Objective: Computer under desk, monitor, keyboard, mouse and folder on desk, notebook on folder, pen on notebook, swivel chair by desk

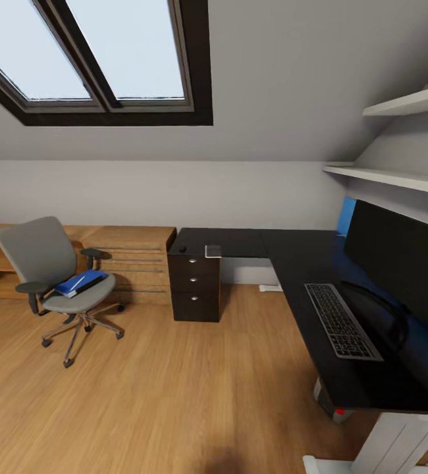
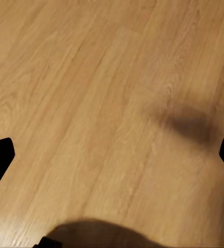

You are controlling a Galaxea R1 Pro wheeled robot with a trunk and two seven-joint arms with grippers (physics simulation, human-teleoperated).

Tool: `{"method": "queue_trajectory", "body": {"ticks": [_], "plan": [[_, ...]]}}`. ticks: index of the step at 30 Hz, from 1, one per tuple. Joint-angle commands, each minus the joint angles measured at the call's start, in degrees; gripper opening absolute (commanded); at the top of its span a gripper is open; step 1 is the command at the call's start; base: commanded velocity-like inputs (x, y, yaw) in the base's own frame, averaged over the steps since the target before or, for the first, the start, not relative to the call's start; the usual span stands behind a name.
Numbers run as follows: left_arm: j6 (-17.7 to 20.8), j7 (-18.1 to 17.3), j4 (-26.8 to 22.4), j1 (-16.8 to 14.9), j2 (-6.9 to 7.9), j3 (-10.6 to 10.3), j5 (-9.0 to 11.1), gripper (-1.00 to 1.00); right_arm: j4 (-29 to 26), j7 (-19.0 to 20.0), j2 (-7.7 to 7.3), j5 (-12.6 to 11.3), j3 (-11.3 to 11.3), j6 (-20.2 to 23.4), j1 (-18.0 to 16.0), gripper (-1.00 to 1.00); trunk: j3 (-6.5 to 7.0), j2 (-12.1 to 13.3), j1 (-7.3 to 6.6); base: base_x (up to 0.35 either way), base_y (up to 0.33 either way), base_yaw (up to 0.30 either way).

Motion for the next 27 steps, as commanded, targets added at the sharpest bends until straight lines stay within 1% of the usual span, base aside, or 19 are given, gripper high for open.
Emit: {"method": "queue_trajectory", "body": {"ticks": [1,10,18,23,27], "plan": [[-0.25,0.46,0.01,-0.05,0.05,-0.49,0.28,1.0,0.06,0.04,-0.01,-0.55,0.37,-0.24,-0.05,1.0,-0.07,-0.04,0.01,0.05,0.127,0.002],[-0.25,0.46,0.01,-0.05,0.01,-0.49,0.21,1.0,0.06,0.06,-0.02,-0.43,0.4,-0.24,-0.05,1.0,-0.07,-0.04,0.01,0.065,0.148,0.0],[-0.25,0.46,0.01,-0.06,-0.07,-0.54,0.21,1.0,0.06,0.06,-0.05,-0.5,0.37,-0.24,-0.05,1.0,-0.07,-0.04,0.01,0.086,0.231,0.0],[-0.25,0.46,0.01,-0.05,-0.12,-0.66,0.21,1.0,0.06,0.06,-0.06,-0.39,0.37,-0.24,-0.05,1.0,-0.07,-0.04,0.01,0.266,0.197,0.0],[-0.25,0.46,0.01,-0.05,-0.12,-0.66,0.21,1.0,0.06,0.06,-0.07,-0.36,0.33,-0.24,-0.05,1.0,-0.07,-0.04,0.01,0.318,0.097,0.0]]}}
